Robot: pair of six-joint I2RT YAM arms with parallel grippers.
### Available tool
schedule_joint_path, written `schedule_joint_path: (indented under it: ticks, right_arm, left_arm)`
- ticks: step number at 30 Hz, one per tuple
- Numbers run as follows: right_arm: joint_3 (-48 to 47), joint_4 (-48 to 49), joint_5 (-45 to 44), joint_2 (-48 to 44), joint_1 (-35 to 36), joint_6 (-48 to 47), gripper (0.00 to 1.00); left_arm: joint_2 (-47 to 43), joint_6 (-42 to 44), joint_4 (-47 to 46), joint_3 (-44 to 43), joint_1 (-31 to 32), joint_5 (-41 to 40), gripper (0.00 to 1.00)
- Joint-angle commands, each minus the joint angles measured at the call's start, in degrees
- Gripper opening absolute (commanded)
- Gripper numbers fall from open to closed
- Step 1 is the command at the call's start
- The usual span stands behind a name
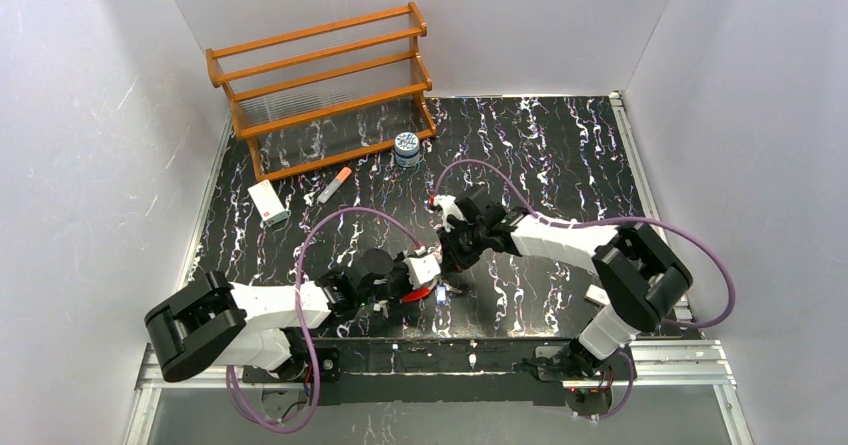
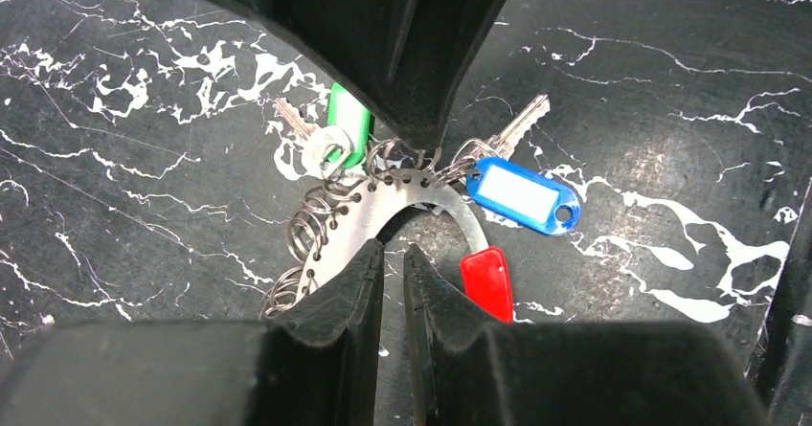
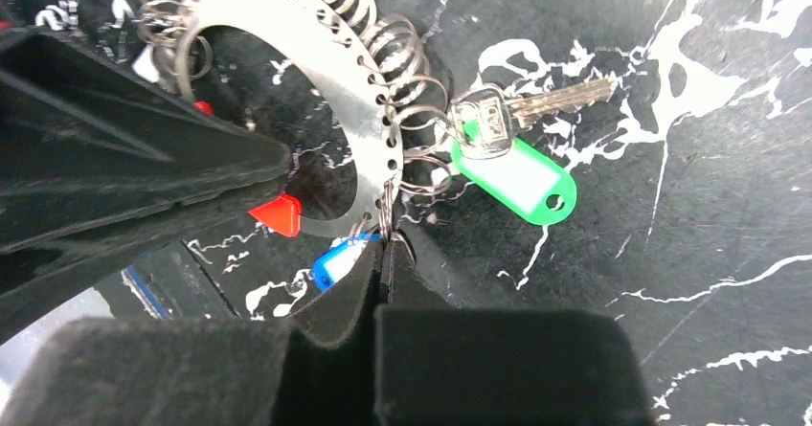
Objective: Put the keys on the keyring
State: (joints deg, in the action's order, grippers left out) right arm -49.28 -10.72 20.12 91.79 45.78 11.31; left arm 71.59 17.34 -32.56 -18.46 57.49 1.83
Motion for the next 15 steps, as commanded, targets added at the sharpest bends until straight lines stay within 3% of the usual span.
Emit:
schedule_joint_path:
  ticks: [1,13,15]
  right_arm:
    - [-2.16,-0.05,2.63,-6.59,0.28,-5.21,0.01]
    - [3.52,9.35,5.71,-16.88,0.28,-20.1,0.01]
    - [3.93,9.91,6.45,-17.96,0.28,-21.57,0.01]
  left_arm:
    - [-2.97,-1.31,-0.36,-0.68,0.16,-0.34,0.13]
    - [-12.46,-1.54,-0.31,-0.58,0.17,0.07,0.17]
    - [-13.75,-1.21,-0.44,-0.21,0.18,1.26,0.21]
